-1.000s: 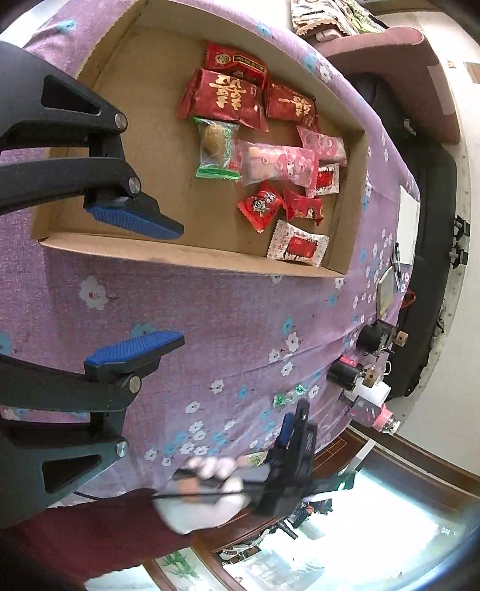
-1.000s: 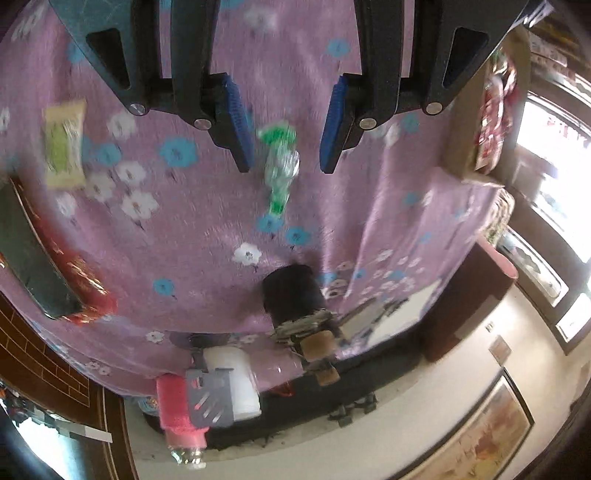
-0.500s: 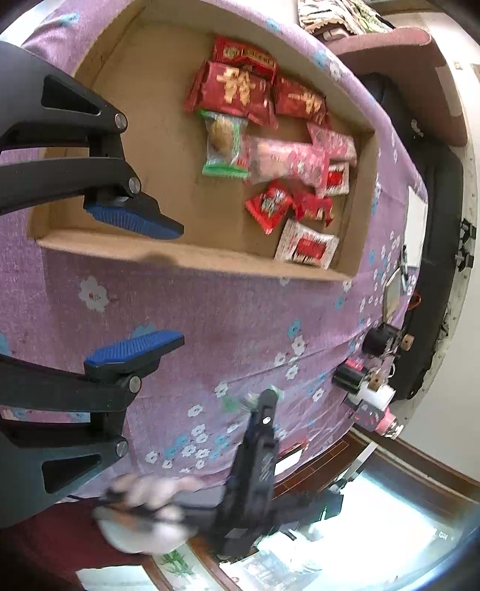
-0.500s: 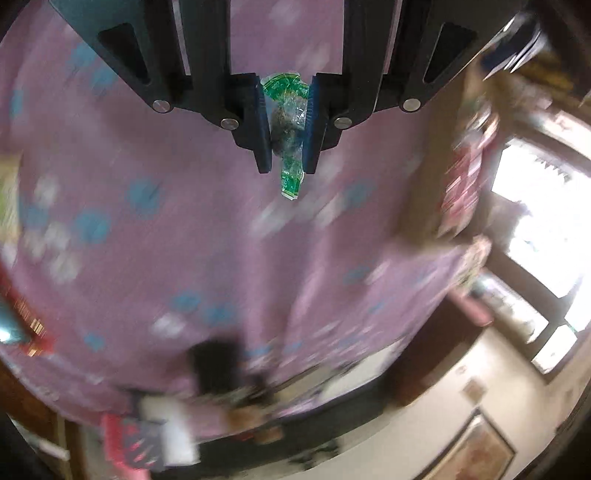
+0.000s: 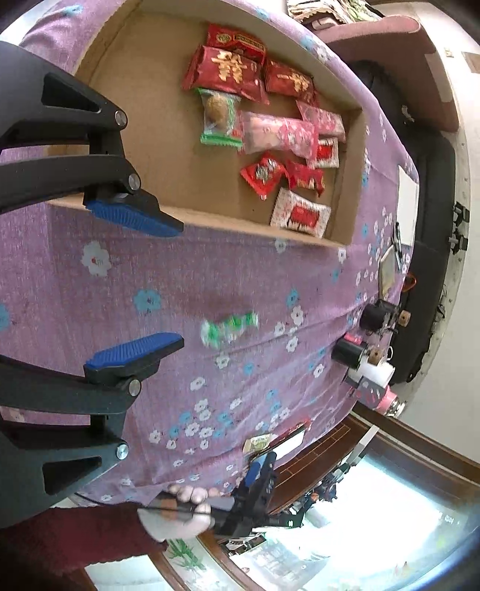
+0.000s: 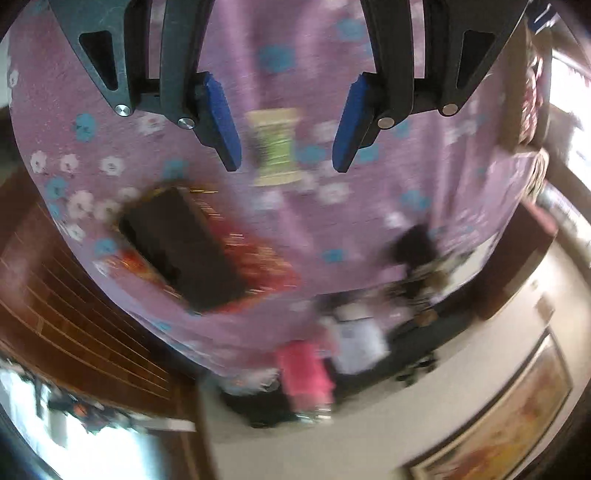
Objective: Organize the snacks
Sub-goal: 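Grasp a green-wrapped candy with the left tool while the right grasps a pale green candy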
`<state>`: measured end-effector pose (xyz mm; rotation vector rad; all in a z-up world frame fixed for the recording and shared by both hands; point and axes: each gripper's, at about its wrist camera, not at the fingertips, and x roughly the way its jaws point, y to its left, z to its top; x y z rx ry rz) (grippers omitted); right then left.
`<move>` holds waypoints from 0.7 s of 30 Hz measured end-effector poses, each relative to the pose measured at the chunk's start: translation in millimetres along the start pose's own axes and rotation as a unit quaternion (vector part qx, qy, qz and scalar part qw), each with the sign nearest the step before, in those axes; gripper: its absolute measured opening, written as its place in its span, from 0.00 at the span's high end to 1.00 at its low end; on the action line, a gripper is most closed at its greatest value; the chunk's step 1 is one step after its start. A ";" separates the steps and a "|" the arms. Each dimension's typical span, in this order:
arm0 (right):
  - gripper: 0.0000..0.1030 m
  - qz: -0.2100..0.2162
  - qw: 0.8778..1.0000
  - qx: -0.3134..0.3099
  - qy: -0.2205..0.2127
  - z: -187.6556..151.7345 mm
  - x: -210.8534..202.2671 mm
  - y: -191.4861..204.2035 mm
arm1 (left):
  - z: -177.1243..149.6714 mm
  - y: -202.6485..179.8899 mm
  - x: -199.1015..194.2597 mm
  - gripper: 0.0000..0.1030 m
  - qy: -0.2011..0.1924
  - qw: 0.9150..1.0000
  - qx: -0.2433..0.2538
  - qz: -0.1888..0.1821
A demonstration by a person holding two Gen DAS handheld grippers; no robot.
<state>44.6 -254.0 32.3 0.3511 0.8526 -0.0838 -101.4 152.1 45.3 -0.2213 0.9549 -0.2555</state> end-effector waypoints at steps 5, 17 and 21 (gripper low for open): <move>0.49 -0.004 1.000 -0.013 0.013 -4.0 27.9 0.9 | 0.9 -15.0 7.2 0.49 0.011 1.000 0.014 0.008; 0.79 0.080 0.993 -0.072 0.048 -46.4 16.0 44.0 | 13.4 -37.4 47.5 0.49 0.029 0.998 0.032 0.038; 0.78 0.112 0.988 -0.088 0.055 -65.9 3.9 55.1 | 21.6 -50.2 65.2 0.49 0.026 0.997 0.055 0.045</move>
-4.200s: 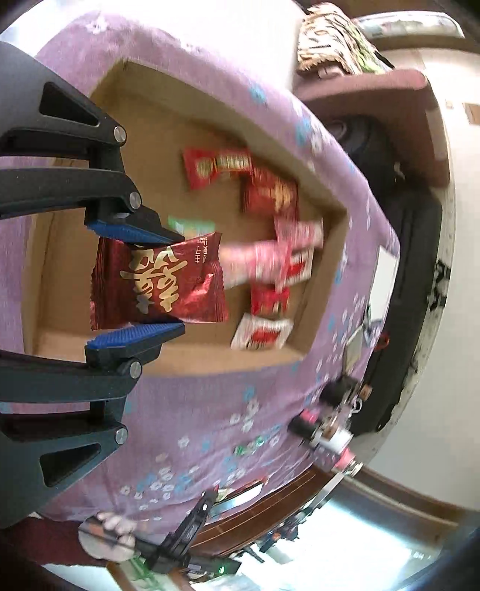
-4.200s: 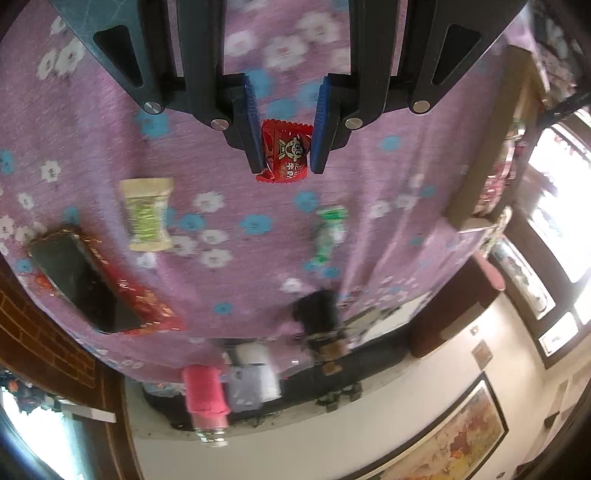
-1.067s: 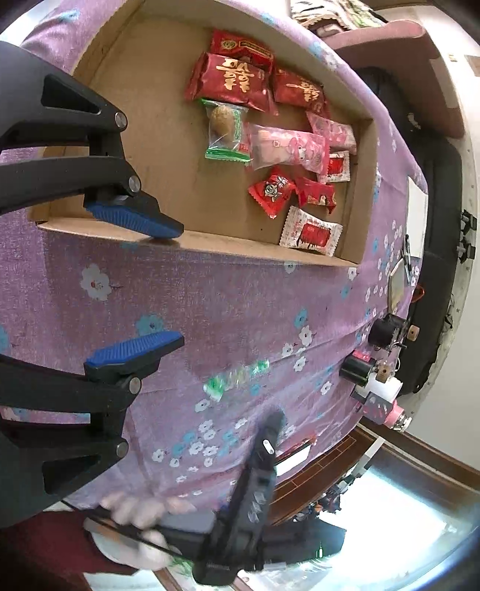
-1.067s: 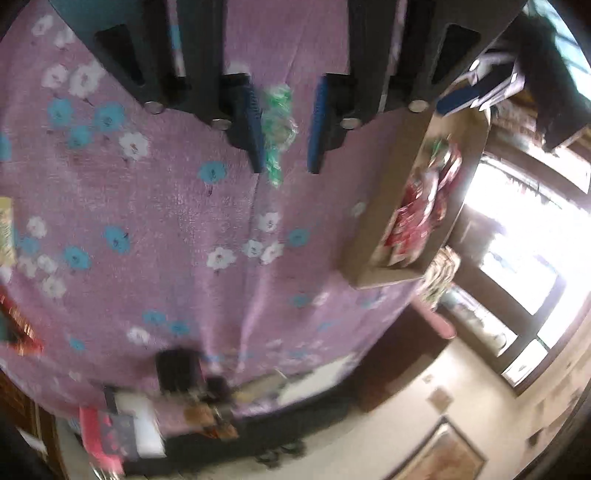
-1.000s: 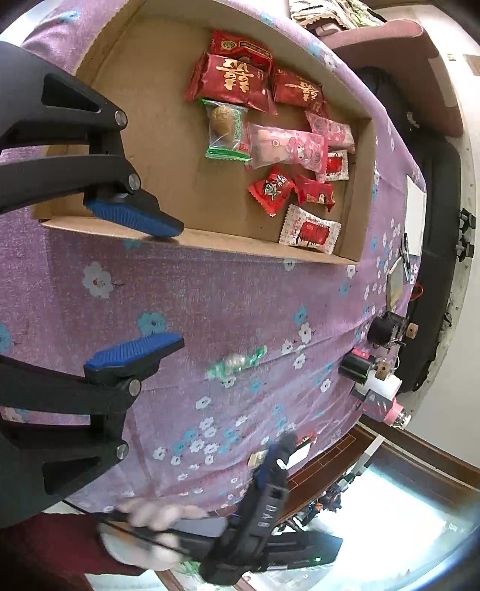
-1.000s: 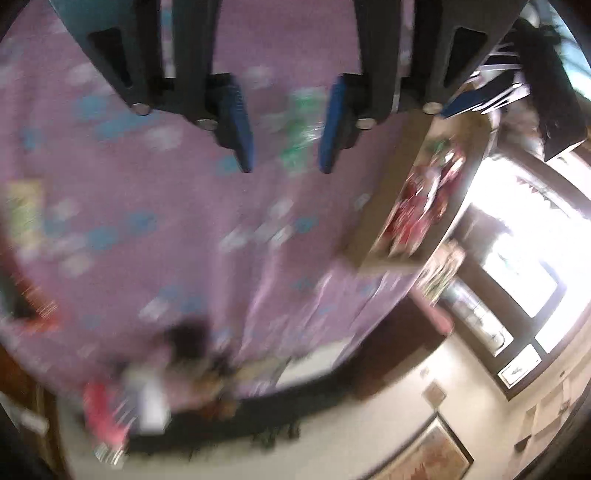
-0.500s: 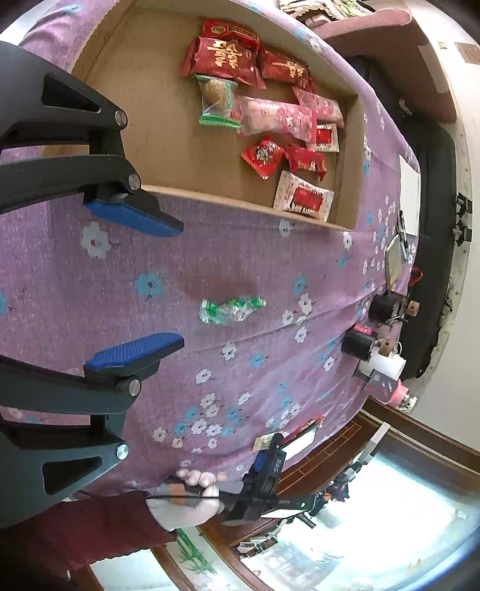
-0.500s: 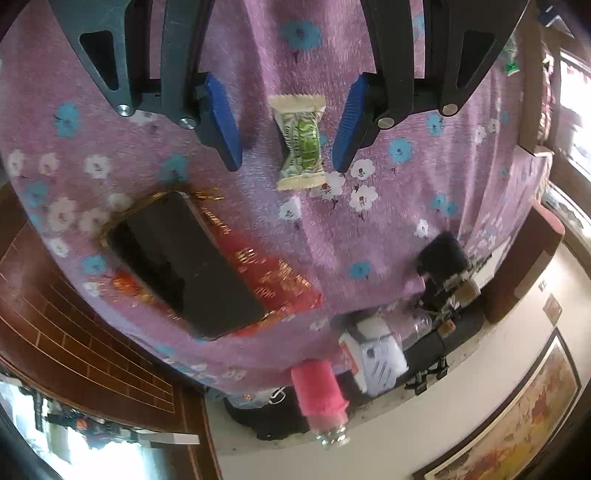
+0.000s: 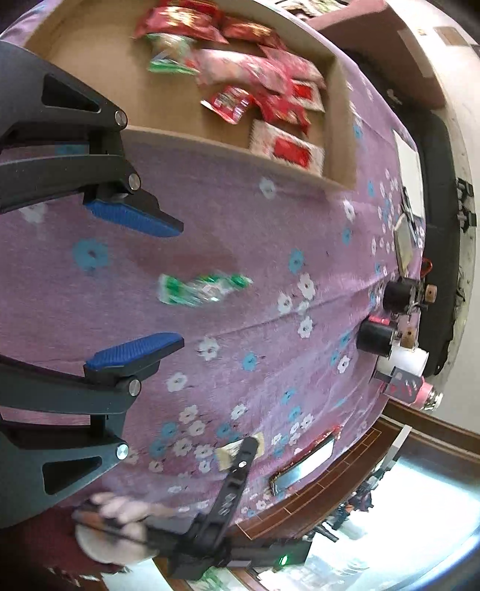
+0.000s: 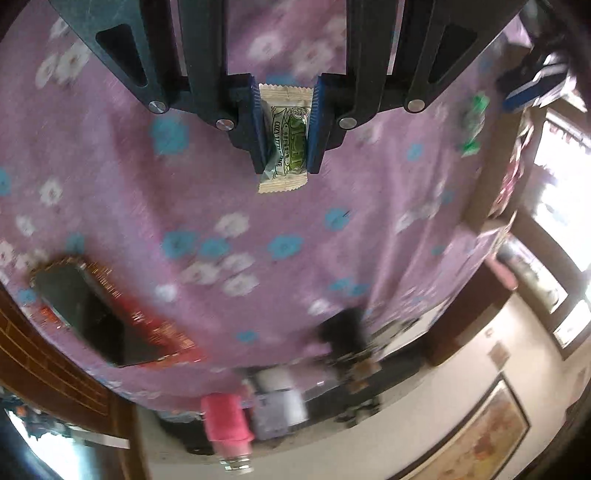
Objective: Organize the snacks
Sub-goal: 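Grasp a green-wrapped candy with the left tool while the right grasps a pale green candy, then carry both green candies into the box and open both tools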
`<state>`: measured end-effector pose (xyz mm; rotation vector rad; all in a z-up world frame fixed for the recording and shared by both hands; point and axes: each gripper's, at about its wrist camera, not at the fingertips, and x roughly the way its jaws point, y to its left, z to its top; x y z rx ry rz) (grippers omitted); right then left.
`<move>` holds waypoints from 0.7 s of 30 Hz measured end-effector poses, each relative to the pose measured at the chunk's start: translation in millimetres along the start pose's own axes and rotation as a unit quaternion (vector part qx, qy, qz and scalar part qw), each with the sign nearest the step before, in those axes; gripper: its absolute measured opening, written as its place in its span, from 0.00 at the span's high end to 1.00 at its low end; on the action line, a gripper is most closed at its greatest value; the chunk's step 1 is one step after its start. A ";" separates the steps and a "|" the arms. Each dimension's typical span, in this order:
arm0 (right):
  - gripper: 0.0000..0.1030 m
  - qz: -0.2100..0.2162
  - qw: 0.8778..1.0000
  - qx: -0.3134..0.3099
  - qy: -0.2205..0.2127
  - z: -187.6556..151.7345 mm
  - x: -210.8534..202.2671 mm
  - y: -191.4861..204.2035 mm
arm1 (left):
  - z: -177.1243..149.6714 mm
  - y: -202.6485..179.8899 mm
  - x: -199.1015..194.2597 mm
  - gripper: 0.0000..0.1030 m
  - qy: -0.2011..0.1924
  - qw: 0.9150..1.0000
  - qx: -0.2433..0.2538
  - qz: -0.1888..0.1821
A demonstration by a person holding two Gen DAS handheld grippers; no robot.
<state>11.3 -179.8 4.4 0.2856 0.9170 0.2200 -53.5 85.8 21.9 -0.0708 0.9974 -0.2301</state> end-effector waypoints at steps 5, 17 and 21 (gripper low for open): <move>0.78 0.002 1.000 -0.002 -0.008 -3.8 1.3 1.1 | 8.8 -14.4 21.5 0.49 -0.011 0.999 0.033 0.018; 0.79 0.000 1.000 -0.017 -0.019 -7.5 -3.7 5.8 | 9.4 -20.9 23.9 0.84 -0.024 0.998 0.047 0.026; 0.79 0.003 1.000 -0.014 -0.025 -7.1 -5.6 3.9 | 7.7 -15.6 2.9 0.84 -0.040 0.999 0.030 0.006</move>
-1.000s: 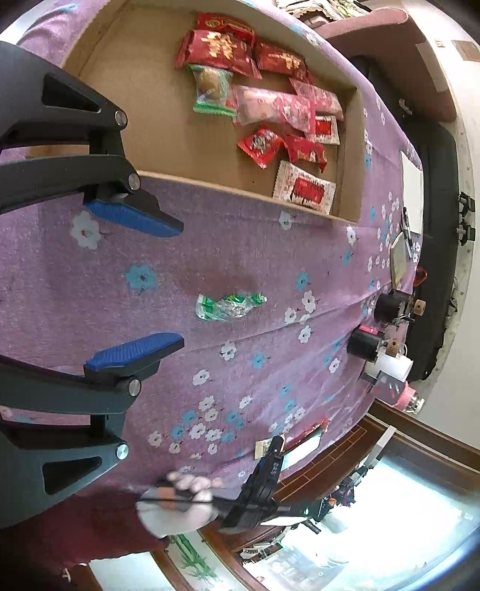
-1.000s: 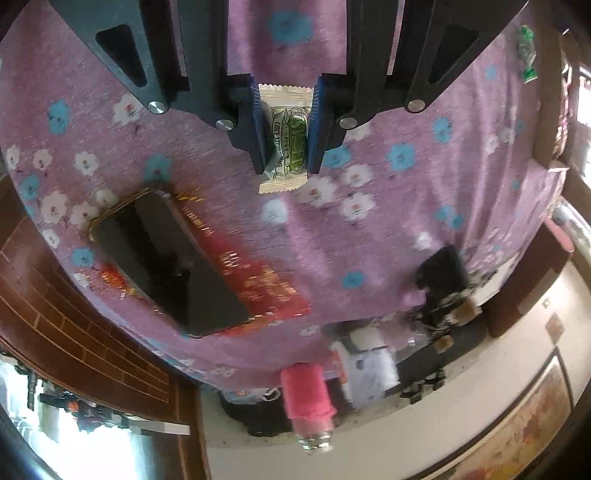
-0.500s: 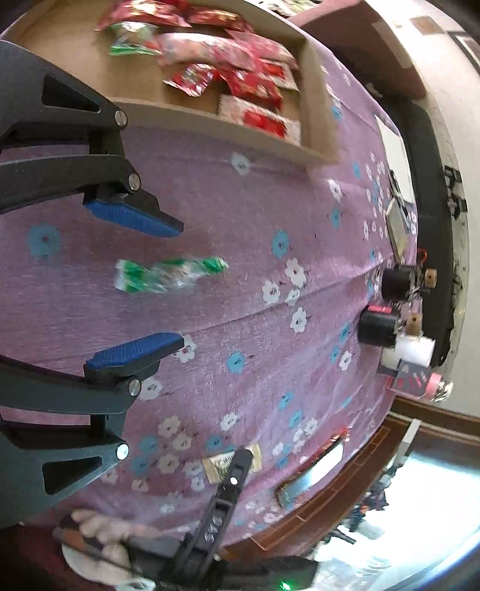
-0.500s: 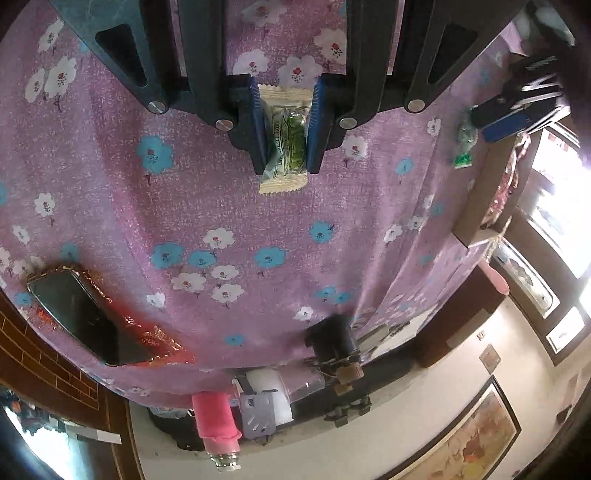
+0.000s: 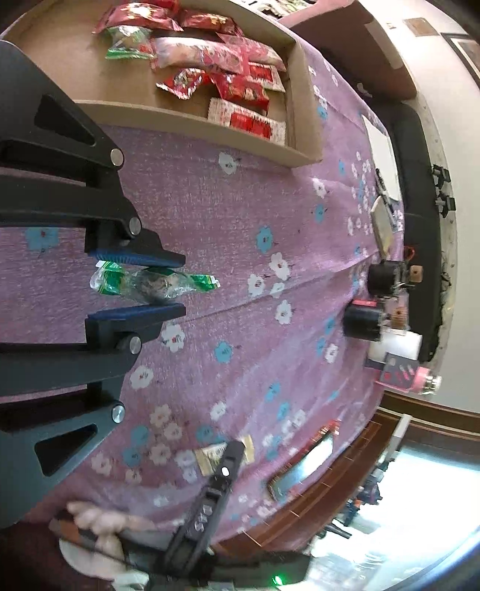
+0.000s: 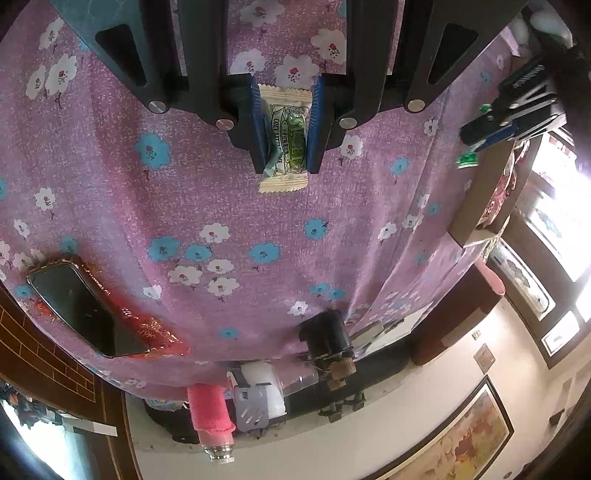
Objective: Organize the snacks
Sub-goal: 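Carry both green candies into the box and open both tools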
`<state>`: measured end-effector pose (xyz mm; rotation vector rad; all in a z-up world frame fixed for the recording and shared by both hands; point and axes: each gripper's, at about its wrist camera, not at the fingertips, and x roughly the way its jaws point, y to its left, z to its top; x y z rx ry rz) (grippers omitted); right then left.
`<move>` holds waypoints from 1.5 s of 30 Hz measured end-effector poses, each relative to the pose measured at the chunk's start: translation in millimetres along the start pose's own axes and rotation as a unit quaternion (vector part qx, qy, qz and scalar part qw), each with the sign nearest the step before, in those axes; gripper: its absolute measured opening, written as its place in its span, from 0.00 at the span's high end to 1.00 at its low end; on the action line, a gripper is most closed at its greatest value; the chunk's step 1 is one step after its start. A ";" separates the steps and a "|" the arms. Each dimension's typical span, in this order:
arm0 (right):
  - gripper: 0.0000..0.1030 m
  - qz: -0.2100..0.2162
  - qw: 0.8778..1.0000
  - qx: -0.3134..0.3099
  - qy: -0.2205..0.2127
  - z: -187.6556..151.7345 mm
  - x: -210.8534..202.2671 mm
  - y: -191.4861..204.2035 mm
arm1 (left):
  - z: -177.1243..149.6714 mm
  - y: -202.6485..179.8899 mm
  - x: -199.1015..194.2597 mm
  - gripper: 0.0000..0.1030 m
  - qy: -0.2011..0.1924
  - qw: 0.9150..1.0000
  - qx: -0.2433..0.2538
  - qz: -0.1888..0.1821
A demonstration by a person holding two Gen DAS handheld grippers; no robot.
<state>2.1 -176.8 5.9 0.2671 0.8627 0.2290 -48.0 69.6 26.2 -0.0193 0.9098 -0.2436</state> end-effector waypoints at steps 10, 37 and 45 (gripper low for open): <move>0.79 -0.007 1.000 0.008 -0.003 -0.5 0.0 -2.5 | -15.8 40.1 -50.3 0.84 -0.032 0.997 -0.062 -0.030; 0.79 0.154 0.975 -0.148 0.054 -28.5 -10.2 226.0 | -72.9 184.2 -85.2 0.84 -0.044 0.974 -0.224 0.001; 0.79 0.177 0.961 -0.189 0.097 -55.2 22.7 297.2 | -80.0 196.8 -84.9 0.84 -0.041 0.972 -0.233 0.007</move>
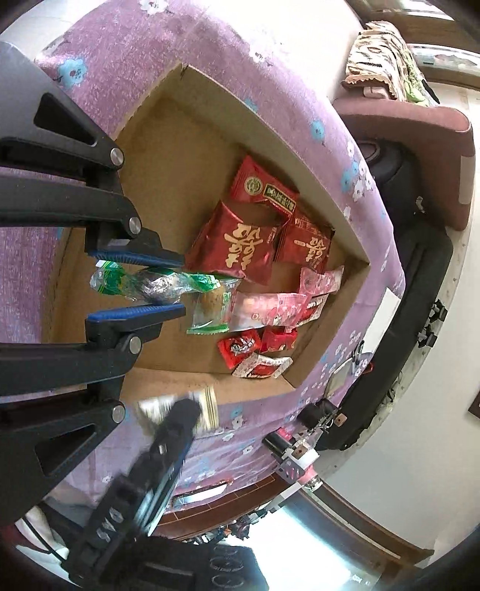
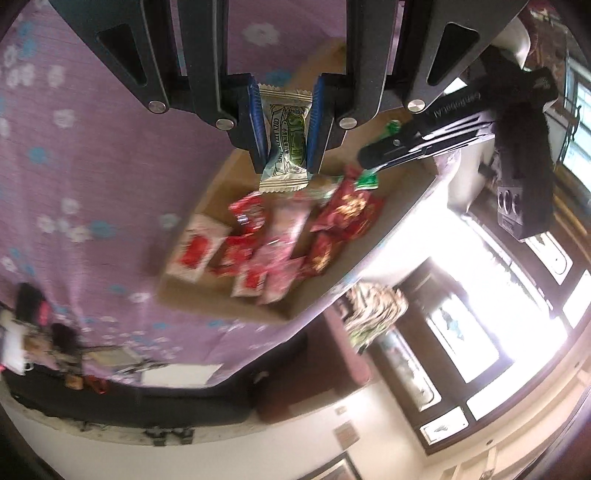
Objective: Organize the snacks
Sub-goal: 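Carry both green candies into the box and open both tools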
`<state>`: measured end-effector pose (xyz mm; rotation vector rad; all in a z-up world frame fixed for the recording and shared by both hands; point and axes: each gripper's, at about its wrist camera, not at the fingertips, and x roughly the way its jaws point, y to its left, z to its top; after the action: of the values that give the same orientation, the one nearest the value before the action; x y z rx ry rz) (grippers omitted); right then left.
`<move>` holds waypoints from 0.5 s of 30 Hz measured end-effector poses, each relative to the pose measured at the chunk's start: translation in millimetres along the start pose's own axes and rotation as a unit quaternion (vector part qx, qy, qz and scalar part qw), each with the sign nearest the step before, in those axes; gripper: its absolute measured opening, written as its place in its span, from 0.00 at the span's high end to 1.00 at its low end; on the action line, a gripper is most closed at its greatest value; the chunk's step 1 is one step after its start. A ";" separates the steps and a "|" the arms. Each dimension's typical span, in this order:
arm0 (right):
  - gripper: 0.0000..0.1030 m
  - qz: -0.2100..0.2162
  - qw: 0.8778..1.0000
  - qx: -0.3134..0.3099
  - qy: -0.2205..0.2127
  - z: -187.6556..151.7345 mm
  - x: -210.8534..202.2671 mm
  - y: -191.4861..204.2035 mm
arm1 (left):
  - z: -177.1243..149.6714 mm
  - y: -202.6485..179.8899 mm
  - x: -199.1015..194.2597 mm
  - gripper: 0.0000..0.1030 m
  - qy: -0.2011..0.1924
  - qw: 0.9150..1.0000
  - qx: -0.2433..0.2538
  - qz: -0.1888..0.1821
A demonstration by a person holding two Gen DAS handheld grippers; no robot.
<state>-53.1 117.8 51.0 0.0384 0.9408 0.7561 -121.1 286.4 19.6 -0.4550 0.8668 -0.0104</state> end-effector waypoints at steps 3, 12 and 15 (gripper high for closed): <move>0.79 -0.003 1.000 -0.007 0.012 -1.7 19.1 11.4 | 0.6 2.3 0.5 0.84 -0.002 1.000 0.002 0.002; 0.76 -0.029 0.999 -0.027 0.022 -8.0 44.5 24.2 | 2.0 9.9 -7.4 0.54 -0.013 1.000 -0.005 0.005; 0.75 -0.030 0.999 -0.025 0.016 -7.8 41.1 24.4 | 2.2 13.4 -13.1 0.46 -0.024 1.000 -0.012 0.006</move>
<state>-58.1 158.5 25.3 -0.0465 0.9478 0.7259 -130.4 301.8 25.2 -0.4701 0.8235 0.0214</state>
